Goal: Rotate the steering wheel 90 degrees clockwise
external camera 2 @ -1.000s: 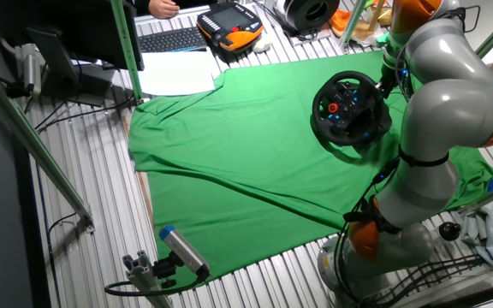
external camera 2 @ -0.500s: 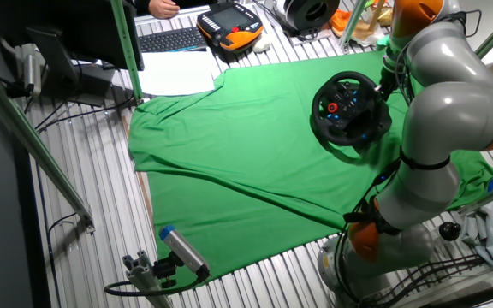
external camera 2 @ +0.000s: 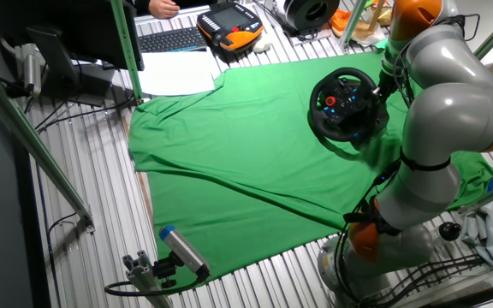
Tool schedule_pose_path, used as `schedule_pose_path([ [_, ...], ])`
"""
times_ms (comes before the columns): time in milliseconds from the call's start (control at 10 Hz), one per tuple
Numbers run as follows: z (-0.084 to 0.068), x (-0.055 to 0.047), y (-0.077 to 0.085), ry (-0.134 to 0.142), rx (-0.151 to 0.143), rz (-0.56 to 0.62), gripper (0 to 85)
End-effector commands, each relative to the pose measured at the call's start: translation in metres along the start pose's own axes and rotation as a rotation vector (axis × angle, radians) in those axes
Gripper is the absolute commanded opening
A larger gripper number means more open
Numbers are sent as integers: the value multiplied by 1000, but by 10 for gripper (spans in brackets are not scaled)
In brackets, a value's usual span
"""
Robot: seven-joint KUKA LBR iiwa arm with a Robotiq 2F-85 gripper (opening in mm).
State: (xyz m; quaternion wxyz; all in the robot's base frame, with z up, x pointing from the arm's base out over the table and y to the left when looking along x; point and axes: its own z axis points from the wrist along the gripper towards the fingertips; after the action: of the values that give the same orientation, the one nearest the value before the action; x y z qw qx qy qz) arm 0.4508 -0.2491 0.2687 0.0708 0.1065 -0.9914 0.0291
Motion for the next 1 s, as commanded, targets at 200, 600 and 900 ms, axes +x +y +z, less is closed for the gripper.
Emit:
schedule_pose_path([
  [200, 7, 1, 3, -15, -4, 6, 170],
  [600, 12, 1, 6, -25, -8, 10, 170],
  [900, 21, 1, 7, -44, -15, 18, 170],
])
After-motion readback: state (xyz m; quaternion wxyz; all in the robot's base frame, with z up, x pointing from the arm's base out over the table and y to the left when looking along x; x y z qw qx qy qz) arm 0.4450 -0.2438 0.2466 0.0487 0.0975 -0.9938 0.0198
